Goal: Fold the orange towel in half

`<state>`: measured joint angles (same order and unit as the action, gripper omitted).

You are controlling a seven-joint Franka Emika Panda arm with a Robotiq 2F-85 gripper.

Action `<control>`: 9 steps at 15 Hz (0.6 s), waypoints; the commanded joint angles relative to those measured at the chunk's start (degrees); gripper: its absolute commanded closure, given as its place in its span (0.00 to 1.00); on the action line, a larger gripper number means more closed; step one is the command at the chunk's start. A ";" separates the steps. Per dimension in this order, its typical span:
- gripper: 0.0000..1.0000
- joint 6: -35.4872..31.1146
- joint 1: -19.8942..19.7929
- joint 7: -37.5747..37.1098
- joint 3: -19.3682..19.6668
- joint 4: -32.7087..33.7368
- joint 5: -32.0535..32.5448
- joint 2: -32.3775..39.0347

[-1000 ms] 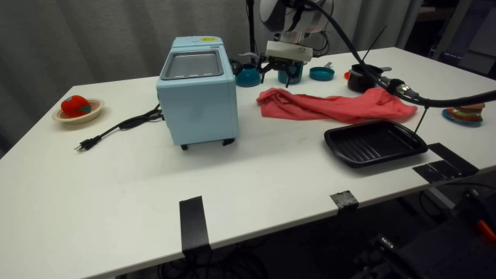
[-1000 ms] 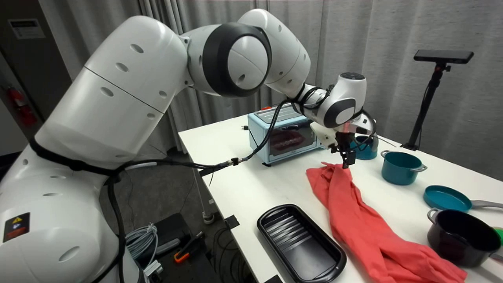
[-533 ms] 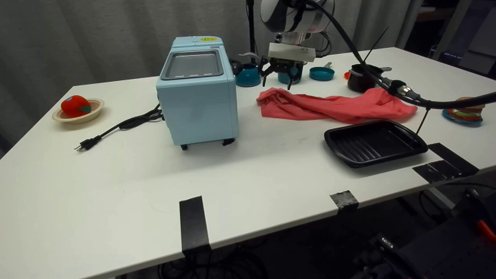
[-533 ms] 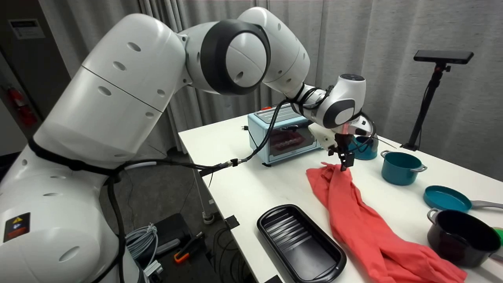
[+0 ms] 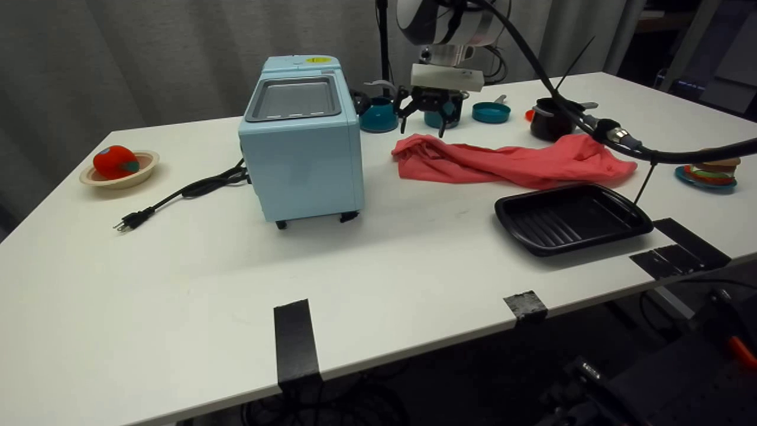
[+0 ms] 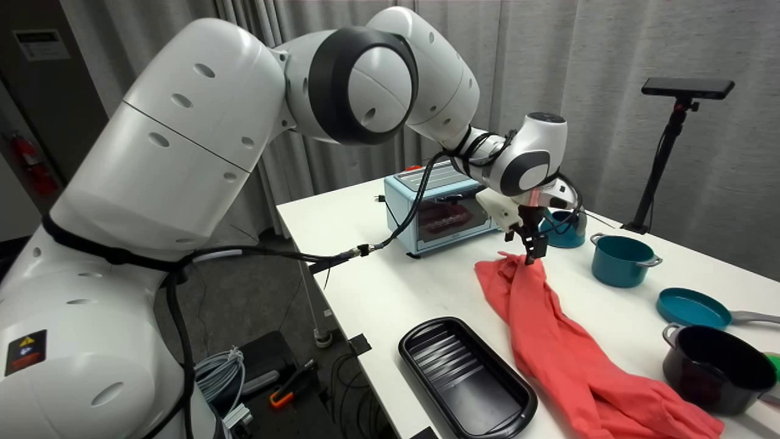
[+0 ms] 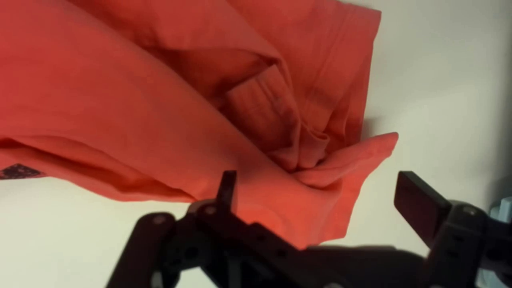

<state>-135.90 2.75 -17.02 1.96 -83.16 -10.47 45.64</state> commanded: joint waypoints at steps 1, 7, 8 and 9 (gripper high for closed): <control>0.00 0.12 -0.26 -0.18 -0.35 0.12 0.33 0.02; 0.00 -0.08 -0.16 0.00 -0.28 0.35 0.58 0.34; 0.00 0.91 -0.34 0.25 -0.30 1.79 0.71 1.29; 0.00 0.02 0.09 -0.08 -0.03 0.82 1.02 1.19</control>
<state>-135.92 2.74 -17.03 1.92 -83.06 -10.47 45.97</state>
